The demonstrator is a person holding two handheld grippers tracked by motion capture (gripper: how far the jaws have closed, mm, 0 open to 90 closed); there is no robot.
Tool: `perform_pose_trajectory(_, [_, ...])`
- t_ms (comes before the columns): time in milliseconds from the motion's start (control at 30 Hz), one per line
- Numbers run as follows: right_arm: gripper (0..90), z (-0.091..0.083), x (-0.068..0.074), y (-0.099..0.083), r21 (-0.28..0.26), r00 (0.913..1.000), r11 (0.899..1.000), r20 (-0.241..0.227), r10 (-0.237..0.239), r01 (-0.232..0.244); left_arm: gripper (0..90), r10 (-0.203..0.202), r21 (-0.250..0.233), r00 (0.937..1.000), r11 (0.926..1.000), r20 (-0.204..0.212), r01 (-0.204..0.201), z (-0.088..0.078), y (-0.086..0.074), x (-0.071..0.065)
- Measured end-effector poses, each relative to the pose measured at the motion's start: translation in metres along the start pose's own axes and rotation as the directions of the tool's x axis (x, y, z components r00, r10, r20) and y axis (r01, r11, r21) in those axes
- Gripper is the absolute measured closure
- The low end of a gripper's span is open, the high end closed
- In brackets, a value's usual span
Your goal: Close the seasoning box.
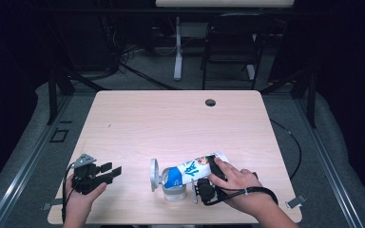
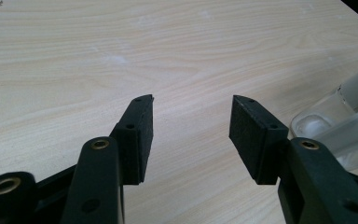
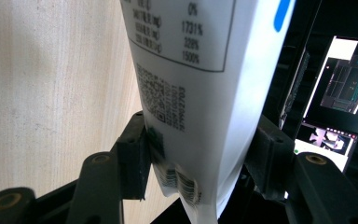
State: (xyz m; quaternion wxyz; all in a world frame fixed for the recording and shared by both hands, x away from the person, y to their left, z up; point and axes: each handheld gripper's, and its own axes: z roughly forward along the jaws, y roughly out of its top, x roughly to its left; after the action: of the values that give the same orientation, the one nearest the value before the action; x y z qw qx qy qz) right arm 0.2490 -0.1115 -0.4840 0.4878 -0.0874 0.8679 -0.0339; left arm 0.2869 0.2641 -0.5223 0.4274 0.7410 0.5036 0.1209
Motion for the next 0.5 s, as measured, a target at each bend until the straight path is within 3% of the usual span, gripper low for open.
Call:
perform_pose_trajectory(100, [47.2,0.0015,0.0010,-0.0008,-0.021,0.9999,1.000,-0.004,0.013,-0.013,49.9,0.000,0.000,1.0000,1.0000,0.000,0.000,0.0000,0.0001,0.0001])
perform_pose_trajectory(500, [47.2,0.0014,0.0002,0.0000,-0.019,1.0000,1.000,0.004,-0.009,0.009,49.9,0.001,0.001,1.0000,1.0000,-0.002,-0.001,0.0002,-0.0004,0.0011])
